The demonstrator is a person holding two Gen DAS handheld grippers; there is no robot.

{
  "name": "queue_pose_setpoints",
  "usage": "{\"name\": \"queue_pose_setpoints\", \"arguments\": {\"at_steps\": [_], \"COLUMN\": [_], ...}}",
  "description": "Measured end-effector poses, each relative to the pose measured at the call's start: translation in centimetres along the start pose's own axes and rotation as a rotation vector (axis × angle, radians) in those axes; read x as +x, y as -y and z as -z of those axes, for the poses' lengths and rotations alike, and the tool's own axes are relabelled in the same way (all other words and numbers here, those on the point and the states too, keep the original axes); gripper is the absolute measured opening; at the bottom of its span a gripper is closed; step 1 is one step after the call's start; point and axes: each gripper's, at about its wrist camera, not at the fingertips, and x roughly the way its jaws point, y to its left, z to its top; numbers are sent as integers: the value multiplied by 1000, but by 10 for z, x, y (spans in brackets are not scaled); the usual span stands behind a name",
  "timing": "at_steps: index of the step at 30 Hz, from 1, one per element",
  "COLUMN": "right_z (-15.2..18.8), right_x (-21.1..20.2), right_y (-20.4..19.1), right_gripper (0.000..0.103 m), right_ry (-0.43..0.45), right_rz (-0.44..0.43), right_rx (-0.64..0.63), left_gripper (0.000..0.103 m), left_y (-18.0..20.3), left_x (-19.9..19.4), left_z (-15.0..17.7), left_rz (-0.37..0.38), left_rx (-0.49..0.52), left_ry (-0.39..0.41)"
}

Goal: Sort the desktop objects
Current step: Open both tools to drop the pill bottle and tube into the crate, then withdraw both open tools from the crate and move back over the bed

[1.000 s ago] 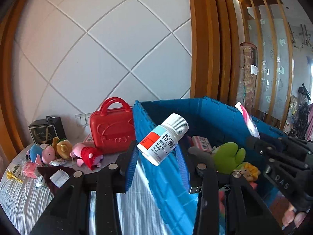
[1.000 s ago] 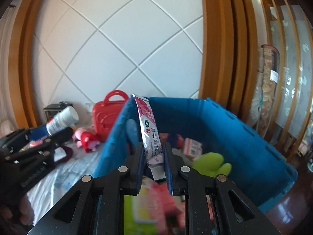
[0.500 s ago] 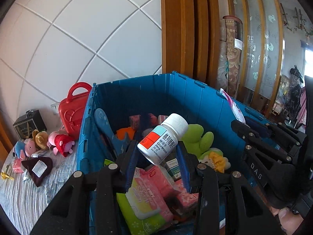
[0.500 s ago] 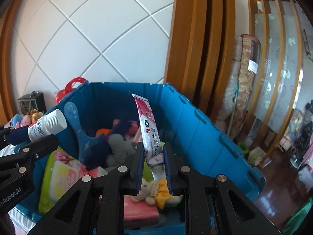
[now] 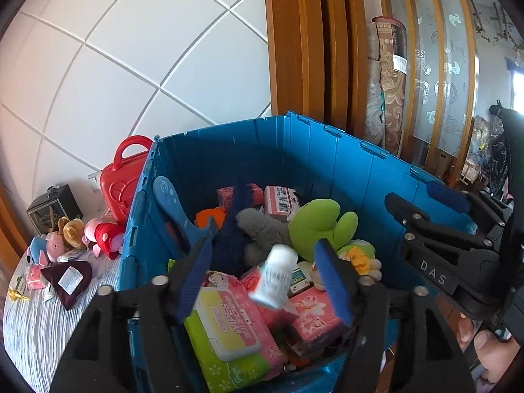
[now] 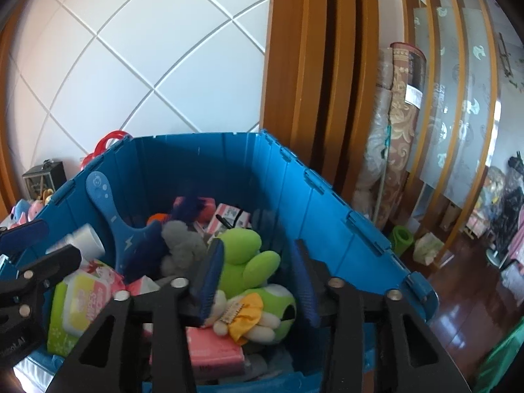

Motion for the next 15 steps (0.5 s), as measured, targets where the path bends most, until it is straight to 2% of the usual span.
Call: {"name": "queue_pose_setpoints", "arguments": {"at_steps": [1,2,4,7,10,15], "right_z": [0,-1,-3,-9,-18,-34], "right_x": [-3,-6,-15,-26,-35,-60], "right_y": [0,0,-3,-9,-20,-60], "right_gripper": [78,91,101,103,103,103], "right_ry": [9,22,50,85,110,182], "right_rz": [0,1,8,18,-10,-86], "right_rx": [3,5,4,3,7,15], "left_gripper": [81,81,82,82,82,82], "left_y": [-1,-2,-6,-22,-47,-105], "left_x": [-4,-8,-16,-26,-35,-49], "left_z": [0,-1,-3,-3,-3,4], "left_rz": [-8,-12,-18,-13,15,-24], "left_rx": [1,5,10,-9,-42,-104], "left_ry": [19,37,61,85,101,137]}}
